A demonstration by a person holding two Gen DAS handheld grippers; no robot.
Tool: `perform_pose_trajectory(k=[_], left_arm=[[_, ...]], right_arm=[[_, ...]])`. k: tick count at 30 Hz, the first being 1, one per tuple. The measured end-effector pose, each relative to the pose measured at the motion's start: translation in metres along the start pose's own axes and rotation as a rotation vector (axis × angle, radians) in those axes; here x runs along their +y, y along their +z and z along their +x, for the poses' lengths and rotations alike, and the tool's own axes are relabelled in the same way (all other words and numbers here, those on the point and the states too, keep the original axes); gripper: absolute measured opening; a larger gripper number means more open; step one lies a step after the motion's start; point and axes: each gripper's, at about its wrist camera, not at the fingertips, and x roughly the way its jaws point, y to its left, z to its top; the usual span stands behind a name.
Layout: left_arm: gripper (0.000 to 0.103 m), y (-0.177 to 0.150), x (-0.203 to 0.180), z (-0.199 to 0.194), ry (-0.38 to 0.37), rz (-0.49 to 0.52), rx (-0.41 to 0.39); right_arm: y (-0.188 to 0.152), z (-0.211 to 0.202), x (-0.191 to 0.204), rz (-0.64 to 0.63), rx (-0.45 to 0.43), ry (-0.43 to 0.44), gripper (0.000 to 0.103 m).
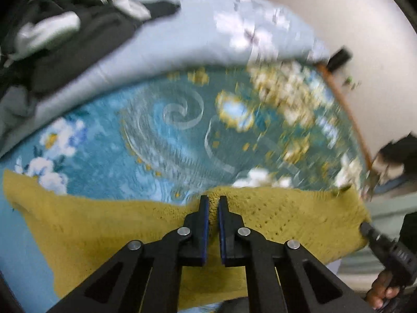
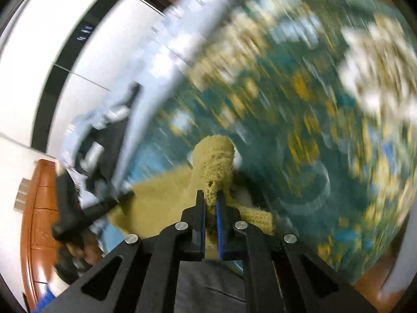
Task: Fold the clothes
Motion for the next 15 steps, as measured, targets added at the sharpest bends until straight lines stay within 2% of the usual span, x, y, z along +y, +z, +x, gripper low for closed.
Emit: perform_pose_trajectory(k=[3,7,9,10,12,15], left_arm=[[0.007,0.007,-0.003,-0.041,-0.026,-0.004,-0.133],[0.007,0.013,0.001,-0.113,-0.062,-0.026,-0.375],[0.007,0.009,0.004,-0.13,-0.075,-0.028,-0.435],[0.007,0.003,0.003,-0.131,-0.077,-0.021,-0.435],[0.007,-0.01,0.005,-0.11,-0.084,-0.017,-0.361],[0.007,-0.036,0.014,-0.041,-0.05,-0.057,-0.15]], right_arm=[[0.031,-0.024,0.047,-0.119,-0.083,0.036,0.006],[0.064,-0.051,0.101,-0.253,-0.211,0.101,0.006],[0.074,-0.057,0.119,-0.303,-0.259,0.096,0.006],[0.076,-0.057,0.124,-0.325,-0.27,0.091,0.006],[0.076,-0.046,0.126,-0.364,-0.256,0.048,0.006],[0.059,-0.005,0.101,-0.364,-0.128,-0.065,0.006]])
